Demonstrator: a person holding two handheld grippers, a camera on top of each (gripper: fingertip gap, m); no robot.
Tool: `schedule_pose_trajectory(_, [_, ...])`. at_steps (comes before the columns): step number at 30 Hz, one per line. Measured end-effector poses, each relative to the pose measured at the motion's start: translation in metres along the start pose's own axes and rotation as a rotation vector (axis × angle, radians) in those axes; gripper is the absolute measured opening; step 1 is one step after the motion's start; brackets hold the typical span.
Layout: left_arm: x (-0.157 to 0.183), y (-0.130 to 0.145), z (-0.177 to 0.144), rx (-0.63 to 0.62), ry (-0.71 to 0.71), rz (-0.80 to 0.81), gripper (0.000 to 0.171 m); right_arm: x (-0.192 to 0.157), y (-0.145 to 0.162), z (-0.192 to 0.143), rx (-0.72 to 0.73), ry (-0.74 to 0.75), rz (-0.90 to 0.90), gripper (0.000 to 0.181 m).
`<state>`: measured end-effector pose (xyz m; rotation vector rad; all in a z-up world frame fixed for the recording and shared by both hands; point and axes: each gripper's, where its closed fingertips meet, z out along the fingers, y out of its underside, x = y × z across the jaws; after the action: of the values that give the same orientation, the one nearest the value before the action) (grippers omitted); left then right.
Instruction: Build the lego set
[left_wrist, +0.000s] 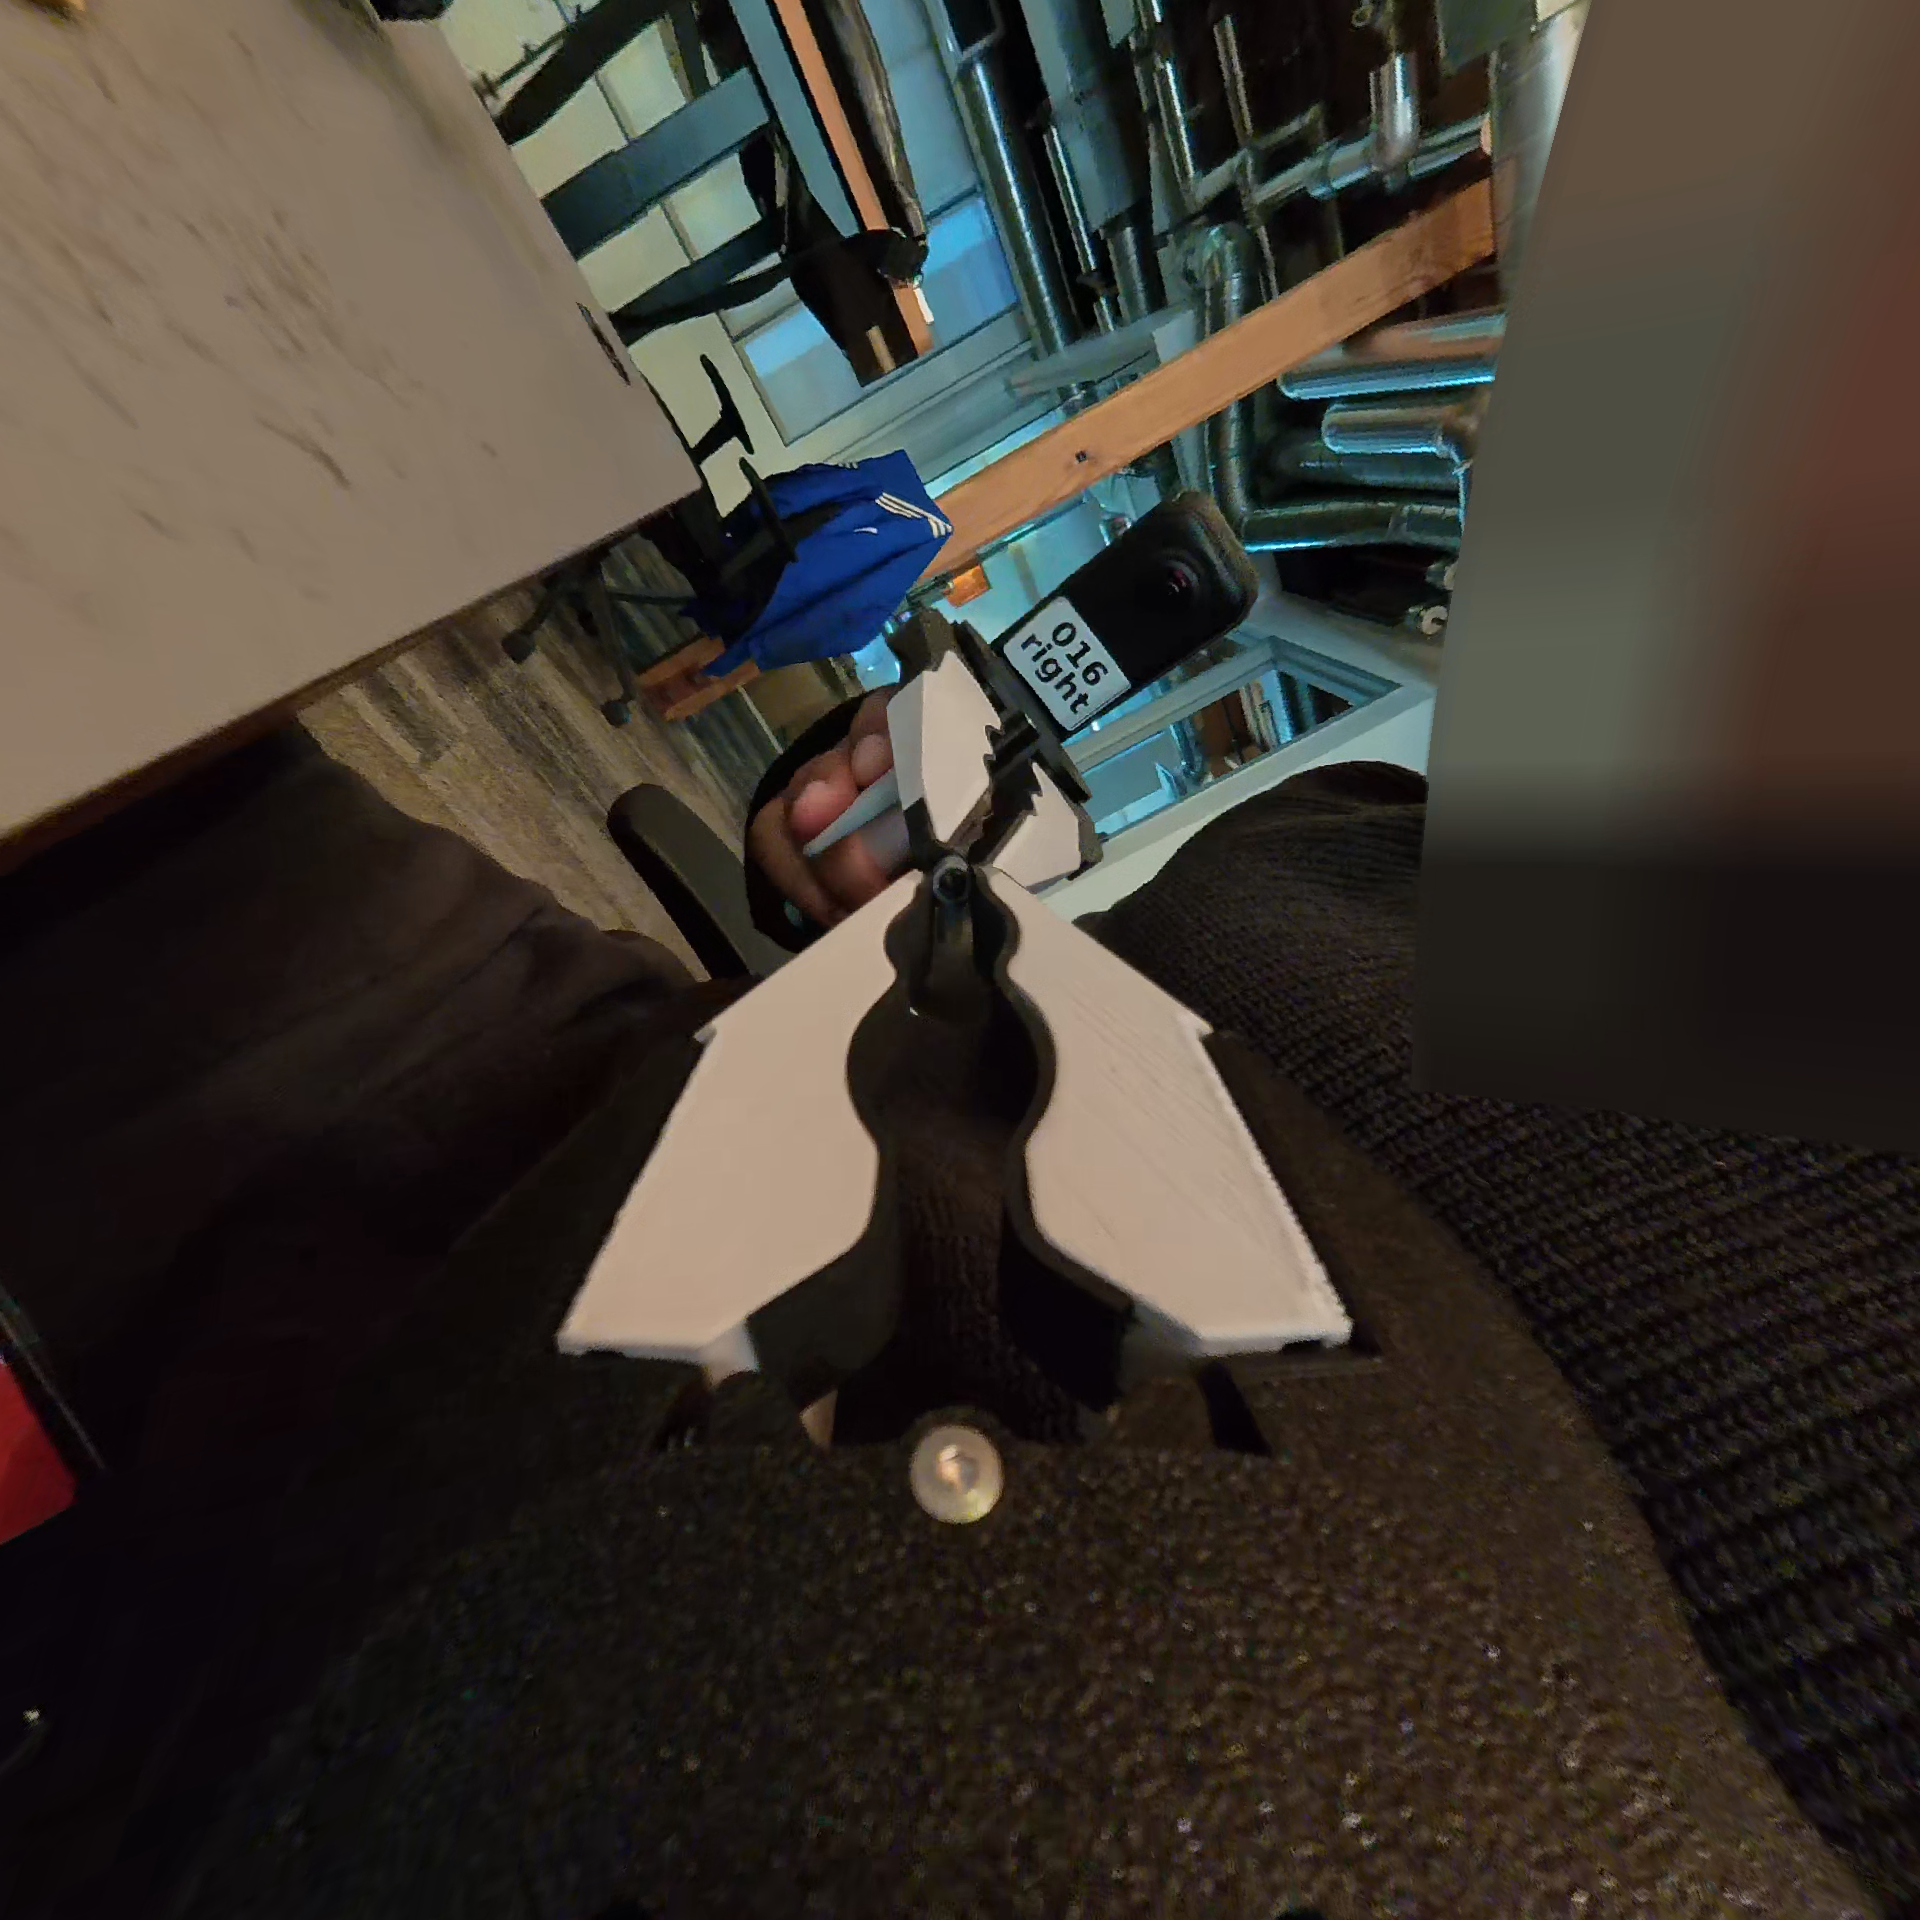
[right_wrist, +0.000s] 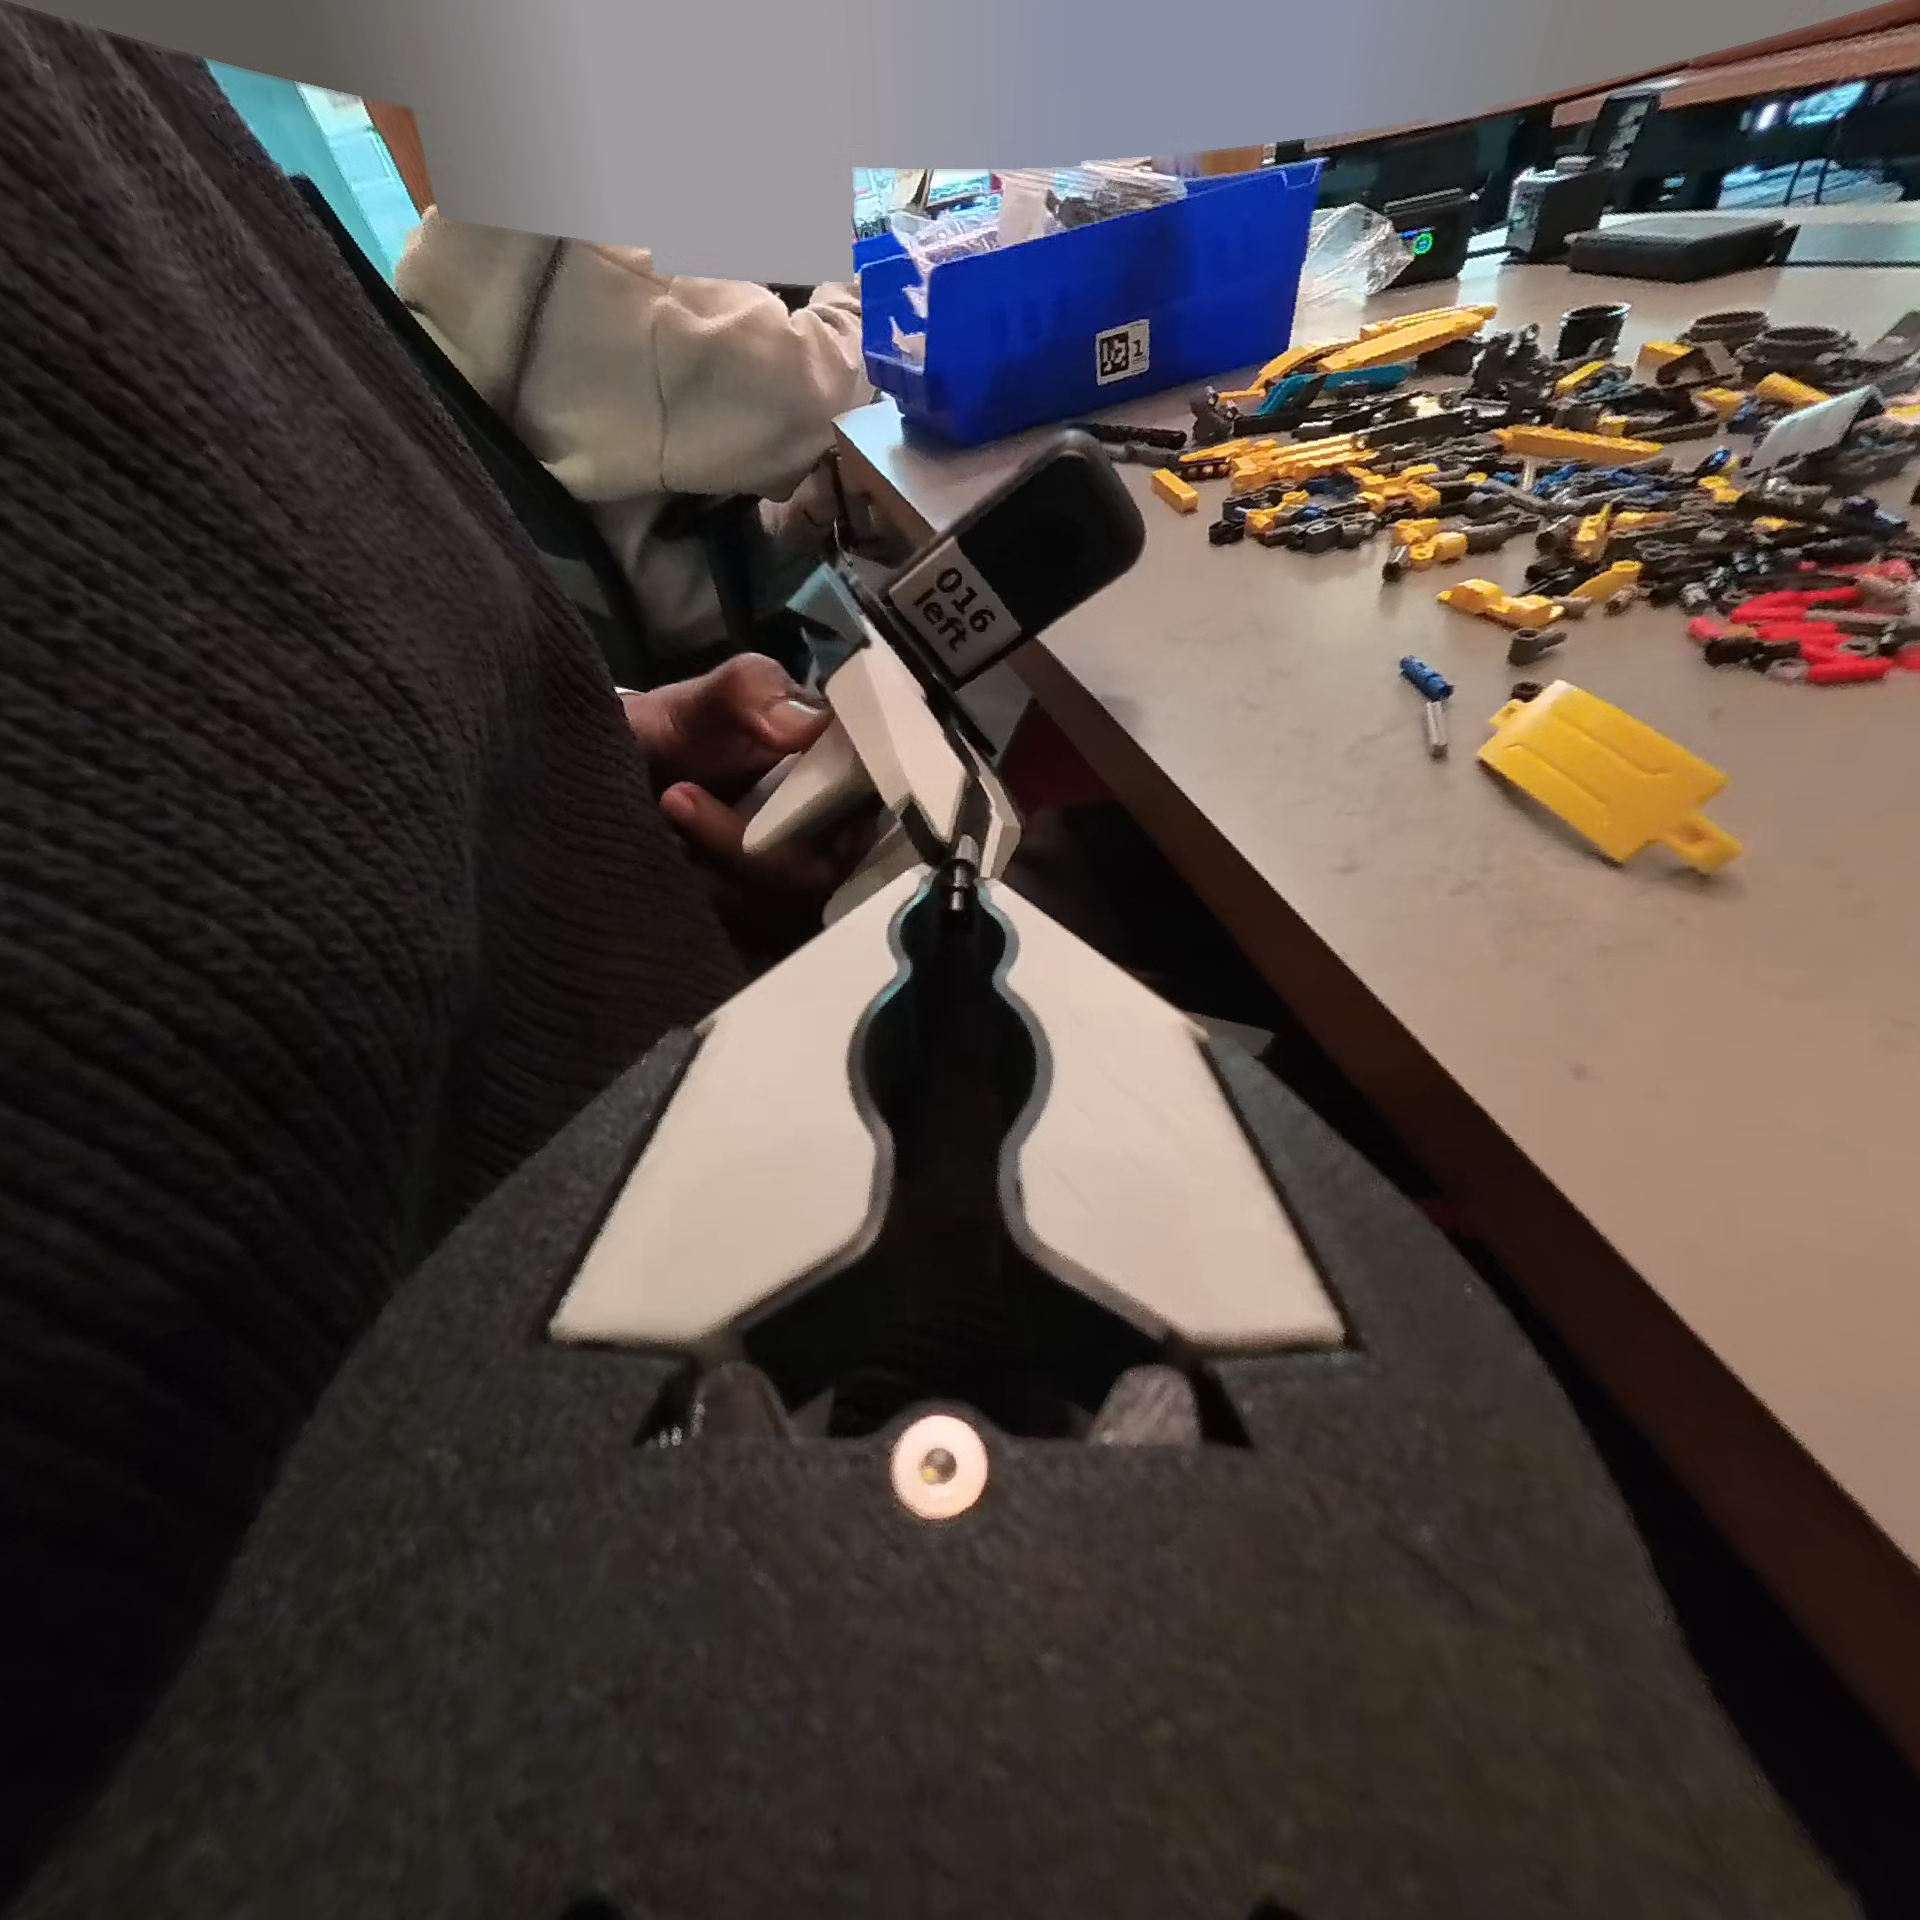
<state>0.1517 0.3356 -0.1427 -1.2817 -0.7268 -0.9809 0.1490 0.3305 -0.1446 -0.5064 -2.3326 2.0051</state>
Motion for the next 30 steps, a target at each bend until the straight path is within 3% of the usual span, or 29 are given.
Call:
schedule_pose_trajectory(5, [0.001, 0.006, 0.001, -0.039, 0.025, -0.047, 0.006, -0.004, 0.001, -0.001, -0.014, -0.021, -0.027, 0.003])
schedule_pose_trajectory(12, [0.001, 0.009, 0.003, -0.059, -0.012, 0.016, 0.006, -0.007, 0.003, -0.002, -0.031, -0.021, -0.056, 0.003])
schedule_pose_trajectory(18, [0.005, 0.0, 0.0, 0.006, 0.016, 0.019, 0.005, -0.002, -0.006, 0.001, 0.033, 0.021, -0.067, 0.006])
schedule_pose_trajectory(20, [0.004, -0.005, -0.003, 0.032, 0.018, 0.009, 0.005, 0.0, -0.007, 0.002, 0.024, 0.01, -0.044, 0.034])
schedule_pose_trajectory(24, [0.003, -0.008, -0.007, 0.051, 0.024, -0.01, 0.005, 0.004, -0.012, -0.004, 0.036, 0.037, -0.136, 0.017])
schedule_pose_trajectory(30, [0.006, -0.002, -0.001, -0.001, 0.043, -0.011, 0.006, -0.001, -0.009, -0.003, 0.015, 0.01, -0.188, 0.005])
